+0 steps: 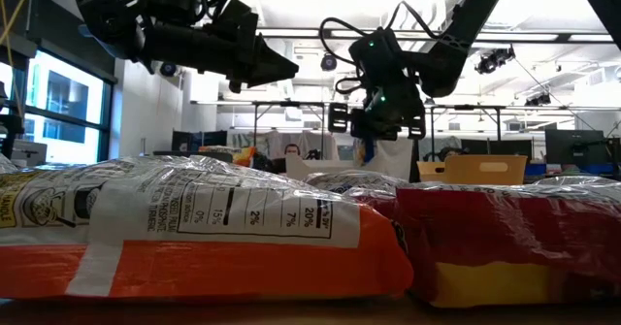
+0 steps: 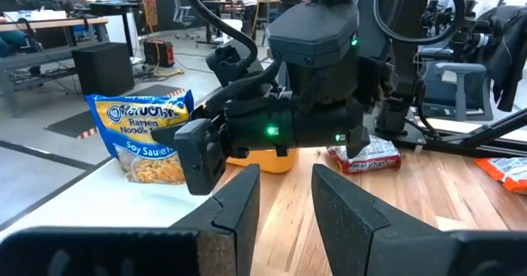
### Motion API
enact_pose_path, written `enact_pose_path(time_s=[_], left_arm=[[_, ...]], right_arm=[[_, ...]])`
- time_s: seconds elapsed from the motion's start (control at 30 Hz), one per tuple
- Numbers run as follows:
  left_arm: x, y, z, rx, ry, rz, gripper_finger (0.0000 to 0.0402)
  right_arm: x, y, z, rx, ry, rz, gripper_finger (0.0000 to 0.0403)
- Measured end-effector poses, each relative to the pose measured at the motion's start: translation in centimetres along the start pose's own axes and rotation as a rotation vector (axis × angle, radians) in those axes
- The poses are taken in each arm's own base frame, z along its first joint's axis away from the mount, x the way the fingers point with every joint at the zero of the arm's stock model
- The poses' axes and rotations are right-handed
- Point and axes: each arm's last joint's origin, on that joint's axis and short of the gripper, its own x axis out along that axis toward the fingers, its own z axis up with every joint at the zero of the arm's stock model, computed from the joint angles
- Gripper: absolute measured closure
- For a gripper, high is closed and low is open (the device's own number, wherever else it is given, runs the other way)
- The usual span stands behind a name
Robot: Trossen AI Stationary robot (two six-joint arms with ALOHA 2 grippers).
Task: Sort Maruchan noodles
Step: Put the top blue noodle pack into the white bin
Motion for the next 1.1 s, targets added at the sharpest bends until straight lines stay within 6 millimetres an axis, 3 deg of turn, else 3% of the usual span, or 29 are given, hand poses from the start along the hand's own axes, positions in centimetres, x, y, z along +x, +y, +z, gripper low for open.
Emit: enact_pose_path(time_s=[0.27,1.1], left_arm=[[0.0,-0.1,0.0,0.000,0.000,-0.014,0.0298],[0.0,-0.5,0.0,0.009,0.000,-0.028,0.0298]], right_arm=[[-0.4,0.2,-0.1,-0.016,0.001,0.012,0.0281],[-1.8,0.6,-1.0,-0.077,0.024,-0.002,0.0279]])
